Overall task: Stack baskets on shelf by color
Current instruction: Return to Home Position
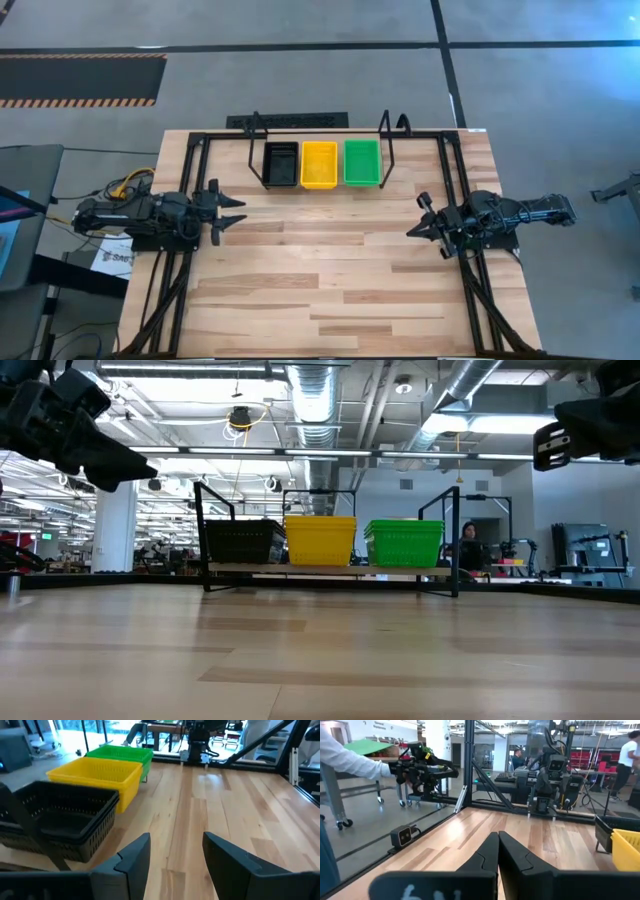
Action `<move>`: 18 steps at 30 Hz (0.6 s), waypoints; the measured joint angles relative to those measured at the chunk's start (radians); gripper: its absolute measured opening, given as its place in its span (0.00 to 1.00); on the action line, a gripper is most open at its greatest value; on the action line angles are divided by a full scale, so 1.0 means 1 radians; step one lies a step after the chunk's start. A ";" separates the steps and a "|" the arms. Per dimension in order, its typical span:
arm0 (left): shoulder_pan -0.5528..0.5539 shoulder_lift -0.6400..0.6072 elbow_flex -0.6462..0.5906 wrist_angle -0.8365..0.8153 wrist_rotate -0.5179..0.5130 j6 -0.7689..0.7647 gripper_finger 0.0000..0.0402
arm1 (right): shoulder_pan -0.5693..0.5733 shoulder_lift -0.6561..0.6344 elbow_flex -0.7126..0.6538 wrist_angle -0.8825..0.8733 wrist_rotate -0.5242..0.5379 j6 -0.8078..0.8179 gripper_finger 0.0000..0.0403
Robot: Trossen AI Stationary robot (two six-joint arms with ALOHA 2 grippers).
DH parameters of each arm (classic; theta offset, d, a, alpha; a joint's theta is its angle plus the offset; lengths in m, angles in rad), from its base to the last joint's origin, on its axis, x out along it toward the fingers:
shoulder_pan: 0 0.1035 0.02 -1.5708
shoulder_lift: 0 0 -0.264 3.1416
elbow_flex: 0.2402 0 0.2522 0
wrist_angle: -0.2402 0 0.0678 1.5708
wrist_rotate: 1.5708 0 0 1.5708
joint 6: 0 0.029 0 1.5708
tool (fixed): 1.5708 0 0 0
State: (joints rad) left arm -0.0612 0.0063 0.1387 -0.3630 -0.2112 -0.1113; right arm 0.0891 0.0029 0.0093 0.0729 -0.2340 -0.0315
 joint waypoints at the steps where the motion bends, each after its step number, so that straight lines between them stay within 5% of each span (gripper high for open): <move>1: 0.000 0.000 0.000 0.005 0.001 0.008 0.42 | 0.000 0.000 0.000 0.002 0.000 0.000 0.07; 9: 0.000 0.020 -0.091 0.305 0.019 0.125 0.42 | 0.000 0.001 0.000 0.020 0.001 0.002 0.07; 18: 0.000 0.020 -0.095 0.316 0.022 0.108 0.42 | -0.001 0.003 0.000 0.006 0.004 0.005 0.07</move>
State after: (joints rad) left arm -0.0608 0.0265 0.0437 -0.0472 -0.1890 -0.0036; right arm 0.0879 0.0063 0.0093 0.0786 -0.2302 -0.0269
